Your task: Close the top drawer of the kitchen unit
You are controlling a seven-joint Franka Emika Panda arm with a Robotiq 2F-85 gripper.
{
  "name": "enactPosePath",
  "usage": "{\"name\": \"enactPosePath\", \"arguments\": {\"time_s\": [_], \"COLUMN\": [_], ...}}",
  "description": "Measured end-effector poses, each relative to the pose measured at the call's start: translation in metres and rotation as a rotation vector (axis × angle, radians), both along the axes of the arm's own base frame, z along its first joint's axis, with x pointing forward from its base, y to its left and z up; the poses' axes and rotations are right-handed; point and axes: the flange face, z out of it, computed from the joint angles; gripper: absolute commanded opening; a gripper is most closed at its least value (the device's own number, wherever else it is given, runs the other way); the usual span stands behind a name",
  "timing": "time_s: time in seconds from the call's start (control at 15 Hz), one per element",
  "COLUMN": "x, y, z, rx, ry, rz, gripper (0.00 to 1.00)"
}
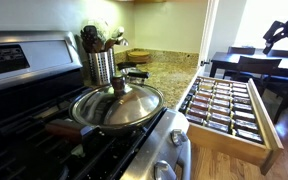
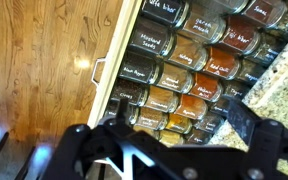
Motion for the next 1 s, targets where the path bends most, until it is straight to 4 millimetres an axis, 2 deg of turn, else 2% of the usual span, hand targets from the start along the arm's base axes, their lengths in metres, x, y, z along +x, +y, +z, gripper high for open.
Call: {"name": "enactPosePath", "arguments": {"time_s": [0.2,0.33,0.67,1.0], "x": [0.003,0.008,0.028,0.048], "y": [-0.003,-0.013,-0.05,-0.067], "z": [-0.007,-0.02,-0.063,-0.112], "rx": [-0.003,-0.008,-0.017,-0.032], "ry": [0.016,0.023,0.017,0.07], "rz": [-0.031,-0.1,-0.31,-0.418], "gripper": [1.0,1.0,1.0,1.0]}}
